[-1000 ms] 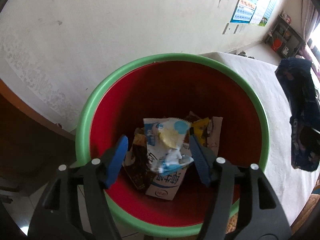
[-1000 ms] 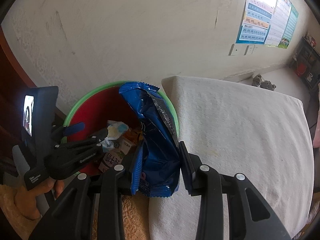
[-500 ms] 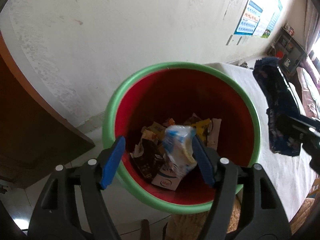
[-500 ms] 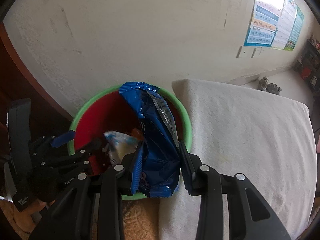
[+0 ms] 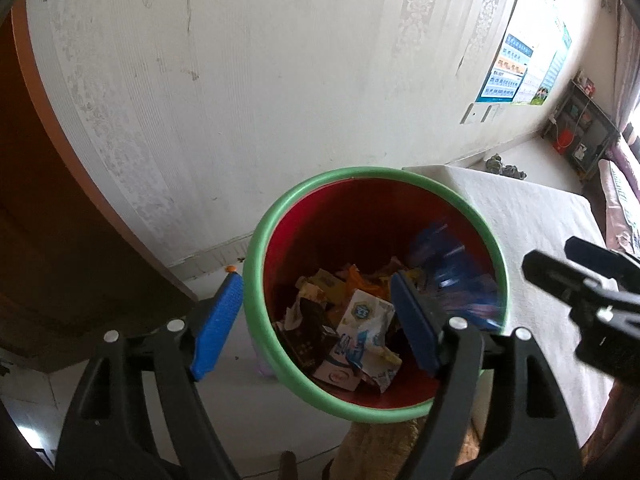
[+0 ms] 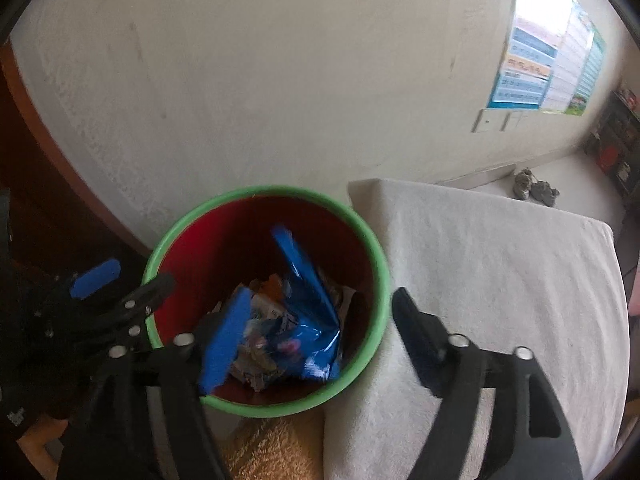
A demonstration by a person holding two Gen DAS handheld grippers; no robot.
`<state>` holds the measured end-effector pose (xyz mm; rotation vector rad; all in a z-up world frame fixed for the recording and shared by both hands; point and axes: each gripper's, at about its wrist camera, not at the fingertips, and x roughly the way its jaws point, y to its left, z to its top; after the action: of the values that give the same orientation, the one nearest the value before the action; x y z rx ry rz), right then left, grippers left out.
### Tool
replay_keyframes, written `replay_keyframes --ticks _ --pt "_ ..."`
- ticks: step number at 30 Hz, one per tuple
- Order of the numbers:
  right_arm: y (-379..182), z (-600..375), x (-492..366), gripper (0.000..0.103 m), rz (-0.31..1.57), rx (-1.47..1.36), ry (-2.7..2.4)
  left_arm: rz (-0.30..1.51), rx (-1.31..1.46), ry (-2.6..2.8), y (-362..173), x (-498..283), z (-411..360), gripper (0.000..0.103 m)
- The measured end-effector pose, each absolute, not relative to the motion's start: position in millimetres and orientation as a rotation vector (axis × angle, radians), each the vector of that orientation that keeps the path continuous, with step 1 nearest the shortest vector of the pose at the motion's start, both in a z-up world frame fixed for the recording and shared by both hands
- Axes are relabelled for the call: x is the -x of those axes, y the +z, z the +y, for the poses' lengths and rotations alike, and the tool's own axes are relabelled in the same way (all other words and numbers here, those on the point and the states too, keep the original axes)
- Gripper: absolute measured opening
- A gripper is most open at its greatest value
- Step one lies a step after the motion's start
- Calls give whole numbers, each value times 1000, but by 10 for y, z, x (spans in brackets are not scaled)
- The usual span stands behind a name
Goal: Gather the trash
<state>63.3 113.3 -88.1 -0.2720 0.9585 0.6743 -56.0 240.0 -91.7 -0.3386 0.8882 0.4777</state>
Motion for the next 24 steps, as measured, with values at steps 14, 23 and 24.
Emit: replay_keyframes --ticks 14,23,24 --pt "-144 -547 -718 96 778 75 374 683 293 174 -334 186 1351 97" --pt "416 -1523 -295 96 355 29 39 477 117 142 184 -28 471 97" --pt "403 -1597 -268 96 350 28 -18 461 98 146 215 -23 396 97"
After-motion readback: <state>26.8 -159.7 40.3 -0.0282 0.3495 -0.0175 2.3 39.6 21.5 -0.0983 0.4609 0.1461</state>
